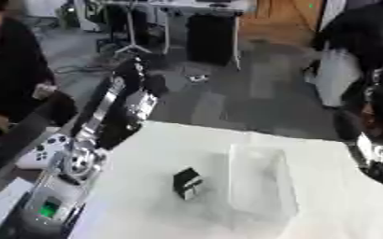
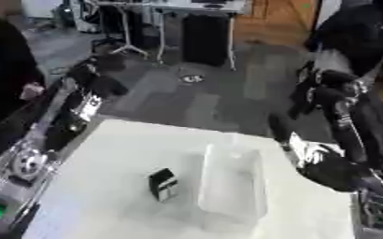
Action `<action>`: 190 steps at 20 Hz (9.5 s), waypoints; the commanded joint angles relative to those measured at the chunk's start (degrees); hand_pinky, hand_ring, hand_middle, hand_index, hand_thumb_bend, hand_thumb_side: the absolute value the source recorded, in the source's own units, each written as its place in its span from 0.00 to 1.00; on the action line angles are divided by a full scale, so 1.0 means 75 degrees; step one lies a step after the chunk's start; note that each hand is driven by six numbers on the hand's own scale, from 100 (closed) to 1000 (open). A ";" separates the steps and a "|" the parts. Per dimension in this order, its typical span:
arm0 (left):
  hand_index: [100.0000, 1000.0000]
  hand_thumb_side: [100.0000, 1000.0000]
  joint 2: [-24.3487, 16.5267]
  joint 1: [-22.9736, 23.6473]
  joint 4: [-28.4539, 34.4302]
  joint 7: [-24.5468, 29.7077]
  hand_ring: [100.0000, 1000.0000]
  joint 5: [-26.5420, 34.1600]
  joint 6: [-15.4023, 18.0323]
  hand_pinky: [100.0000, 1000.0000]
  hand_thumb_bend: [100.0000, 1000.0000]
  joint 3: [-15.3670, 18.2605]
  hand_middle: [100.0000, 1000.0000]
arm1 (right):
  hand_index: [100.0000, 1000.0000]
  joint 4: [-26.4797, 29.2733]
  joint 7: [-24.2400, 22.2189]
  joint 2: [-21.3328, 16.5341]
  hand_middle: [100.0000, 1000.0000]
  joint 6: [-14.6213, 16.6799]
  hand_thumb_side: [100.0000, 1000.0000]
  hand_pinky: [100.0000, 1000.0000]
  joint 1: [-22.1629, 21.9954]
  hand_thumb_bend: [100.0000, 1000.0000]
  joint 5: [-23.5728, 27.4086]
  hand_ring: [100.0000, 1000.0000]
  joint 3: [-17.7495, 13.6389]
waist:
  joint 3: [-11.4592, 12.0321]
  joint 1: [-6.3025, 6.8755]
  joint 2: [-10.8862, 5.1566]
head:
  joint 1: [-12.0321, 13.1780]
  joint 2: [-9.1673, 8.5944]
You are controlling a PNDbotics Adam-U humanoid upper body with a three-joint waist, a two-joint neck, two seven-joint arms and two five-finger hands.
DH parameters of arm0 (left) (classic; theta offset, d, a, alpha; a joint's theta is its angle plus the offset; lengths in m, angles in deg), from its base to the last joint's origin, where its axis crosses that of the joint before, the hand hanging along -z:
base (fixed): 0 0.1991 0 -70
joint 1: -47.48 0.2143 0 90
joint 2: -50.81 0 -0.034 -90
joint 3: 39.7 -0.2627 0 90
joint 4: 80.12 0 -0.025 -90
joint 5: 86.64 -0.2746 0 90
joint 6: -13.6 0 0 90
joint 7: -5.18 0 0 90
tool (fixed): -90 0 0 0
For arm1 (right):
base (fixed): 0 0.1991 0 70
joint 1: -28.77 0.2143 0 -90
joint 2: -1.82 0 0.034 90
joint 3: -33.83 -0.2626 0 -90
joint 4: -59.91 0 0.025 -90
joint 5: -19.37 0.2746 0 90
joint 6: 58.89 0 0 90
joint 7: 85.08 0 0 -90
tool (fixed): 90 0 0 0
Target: Pick up objects on the table and place them in the box.
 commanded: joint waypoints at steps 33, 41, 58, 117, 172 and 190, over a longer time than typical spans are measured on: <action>0.84 1.00 -0.0715 -0.0778 -0.1572 0.3998 0.54 -0.6502 -0.0121 0.48 0.30 -0.0395 0.66 | 0.34 0.0436 -0.0410 0.0216 0.42 -0.0231 1.00 0.00 -0.0055 0.32 -0.0273 0.31 0.0007 | -0.0350 0.0240 -0.0150 | 0.0201 0.0111; 0.86 1.00 -0.0674 -0.0815 -0.1685 0.5191 0.62 -0.7477 0.0465 0.44 0.31 -0.0521 0.79 | 0.34 0.0425 -0.0481 0.0215 0.42 -0.0217 1.00 0.00 -0.0053 0.32 -0.0250 0.31 0.0025 | -0.0364 0.0240 -0.0147 | 0.0156 0.0064; 0.68 1.00 -0.0584 -0.0825 -0.1935 0.7462 0.34 -0.8017 0.1476 0.04 0.47 -0.0625 0.52 | 0.33 0.0375 -0.0614 0.0223 0.42 -0.0156 1.00 0.00 -0.0039 0.32 -0.0103 0.31 0.0040 | -0.0383 0.0237 -0.0137 | 0.0142 0.0167; 0.85 1.00 -0.0064 -0.1424 -0.4426 0.4677 0.23 -0.8799 0.0530 0.00 0.39 -0.0638 0.39 | 0.31 0.0341 -0.0804 0.0228 0.42 -0.0133 1.00 0.00 -0.0003 0.31 -0.0150 0.32 0.0116 | -0.0408 0.0227 -0.0102 | 0.0102 -0.0092; 0.84 1.00 0.0428 -0.2447 -0.7045 0.3120 0.25 -0.9258 0.1383 0.00 0.37 -0.0821 0.38 | 0.31 0.0389 -0.0952 0.0381 0.42 -0.0059 1.00 0.00 0.0028 0.31 -0.0104 0.32 0.0265 | -0.0608 0.0225 -0.0038 | 0.0468 -0.0154; 0.81 1.00 0.0614 -0.2474 -0.7780 0.2980 0.25 -1.0105 0.1336 0.00 0.33 -0.0825 0.35 | 0.31 0.0396 -0.1019 0.0437 0.42 -0.0039 1.00 0.00 0.0042 0.31 -0.0092 0.32 0.0315 | -0.0675 0.0220 -0.0016 | 0.0622 -0.0176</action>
